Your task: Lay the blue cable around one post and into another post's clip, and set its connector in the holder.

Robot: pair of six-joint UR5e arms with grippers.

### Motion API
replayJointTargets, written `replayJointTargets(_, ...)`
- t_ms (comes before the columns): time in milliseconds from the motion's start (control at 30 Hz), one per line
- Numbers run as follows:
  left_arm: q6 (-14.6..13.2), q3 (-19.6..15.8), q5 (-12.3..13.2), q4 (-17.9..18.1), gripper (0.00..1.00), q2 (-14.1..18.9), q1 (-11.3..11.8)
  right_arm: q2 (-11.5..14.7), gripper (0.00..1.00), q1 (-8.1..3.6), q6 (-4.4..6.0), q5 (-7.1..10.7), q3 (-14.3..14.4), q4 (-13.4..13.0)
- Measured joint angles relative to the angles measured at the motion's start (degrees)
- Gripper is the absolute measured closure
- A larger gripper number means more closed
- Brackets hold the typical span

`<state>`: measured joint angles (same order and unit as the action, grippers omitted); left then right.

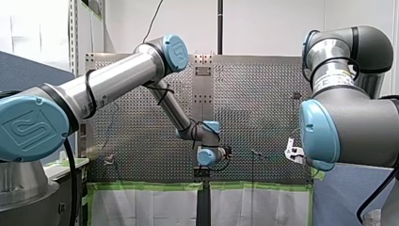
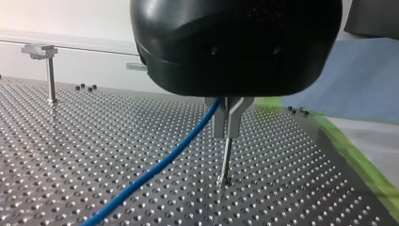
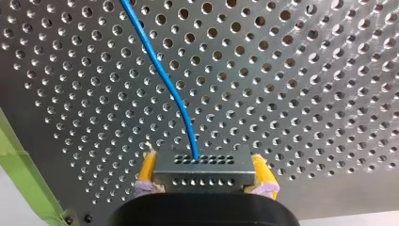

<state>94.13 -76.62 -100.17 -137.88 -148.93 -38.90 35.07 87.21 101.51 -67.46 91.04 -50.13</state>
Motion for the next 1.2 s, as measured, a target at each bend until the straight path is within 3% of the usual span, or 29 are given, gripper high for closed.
replayJointTargets(100,0.24,0.34,0.00,0.08,0.98,0.00,0.41,-0.94,1.00,0.06,-0.48,-0.05,-1.05,0.93)
replayJointTargets(267,0.99,1.68,-0.07,-0.16,0.98,-0.40,1.08,-2.02,1.00,0.11,-2.29,-0.29,-2.44,3.20)
replayJointTargets(467,1.22,4.91,-0.54,-2.46,0.98,-2.83,1.06,-2.15,1.00,0.10,-3.01,-0.45,-4.21,4.59)
replayJointTargets(733,2.80,9.02,-0.46,-4.27,0.98,-3.39,1.77,-2.18,1.00,-0.03,-2.78,-1.25,-5.73,4.21)
replayJointTargets(967,2.92,9.59,-0.57,-4.87,0.98,-3.41,2.49,-2.21,1.00,-0.04,-2.29,-3.23,-7.01,2.79)
replayJointTargets(1200,2.90,9.61,-0.72,-5.44,0.98,-3.41,3.02,-2.23,1.00,0.25,-2.55,-4.39,-8.10,2.48)
